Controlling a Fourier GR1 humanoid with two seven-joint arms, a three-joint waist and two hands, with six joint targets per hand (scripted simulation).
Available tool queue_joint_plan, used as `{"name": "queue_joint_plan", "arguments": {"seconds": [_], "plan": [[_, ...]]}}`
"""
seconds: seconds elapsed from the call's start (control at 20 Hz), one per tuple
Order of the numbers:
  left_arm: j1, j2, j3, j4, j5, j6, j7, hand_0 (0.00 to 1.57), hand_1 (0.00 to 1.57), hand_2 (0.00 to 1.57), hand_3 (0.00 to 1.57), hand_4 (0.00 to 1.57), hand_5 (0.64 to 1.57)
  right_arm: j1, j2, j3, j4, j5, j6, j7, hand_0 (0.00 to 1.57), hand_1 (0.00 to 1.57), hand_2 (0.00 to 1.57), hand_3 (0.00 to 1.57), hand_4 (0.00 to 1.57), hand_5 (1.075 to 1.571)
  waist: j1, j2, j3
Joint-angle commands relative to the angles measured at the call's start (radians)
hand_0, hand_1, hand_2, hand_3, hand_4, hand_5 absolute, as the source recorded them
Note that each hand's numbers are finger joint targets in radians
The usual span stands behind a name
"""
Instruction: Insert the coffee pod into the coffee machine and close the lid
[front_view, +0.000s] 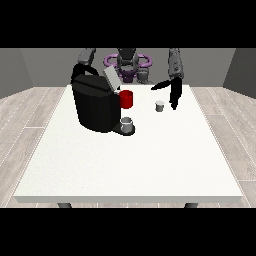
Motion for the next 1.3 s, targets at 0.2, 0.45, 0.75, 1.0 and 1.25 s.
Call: {"name": "queue_joint_plan", "arguments": {"seconds": [0.2, 0.45, 0.75, 1.0, 1.25], "plan": [[-0.063, 0.027, 0.007, 0.190, -0.084, 0.027, -0.100, 0.22, 0.22, 0.53, 0.22, 0.00, 1.571, -0.046, -0.024, -0.013, 0.039, 0.012, -0.004, 0.017, 0.00, 0.00, 0.00, 0.00, 0.41, 1.571, -0.013, 0.033, -0.0002], [-0.069, 0.018, -0.031, 0.213, -0.145, 0.036, -0.023, 0.76, 0.76, 0.82, 0.51, 0.00, 1.571, 0.004, -0.021, -0.042, 0.119, -0.028, 0.032, -0.069, 0.00, 0.00, 0.00, 0.00, 0.39, 1.571, -0.005, -0.009, 0.0002], [-0.078, 0.065, -0.066, 0.287, -0.234, 0.035, -0.079, 0.57, 0.57, 0.70, 0.41, 0.00, 1.571, -0.017, 0.010, 0.002, 0.073, 0.011, -0.022, 0.019, 0.00, 0.00, 0.00, 0.00, 0.48, 1.571, -0.009, -0.027, -0.0001], [-0.108, 0.005, -0.101, 0.307, -0.318, 0.153, -0.054, 0.67, 0.67, 0.81, 0.55, 0.00, 1.571, -0.002, 0.028, 0.038, 0.084, 0.025, -0.038, -0.006, 0.00, 0.00, 0.00, 0.00, 0.49, 1.571, -0.024, -0.042, 0.0000], [-0.106, 0.042, -0.037, 0.368, -0.315, 0.229, -0.180, 0.77, 0.77, 0.92, 0.69, 0.35, 1.571, 0.021, 0.001, 0.005, 0.055, -0.015, 0.007, -0.008, 0.00, 0.00, 0.00, 0.00, 0.49, 1.571, -0.037, -0.021, -0.0002]]}}
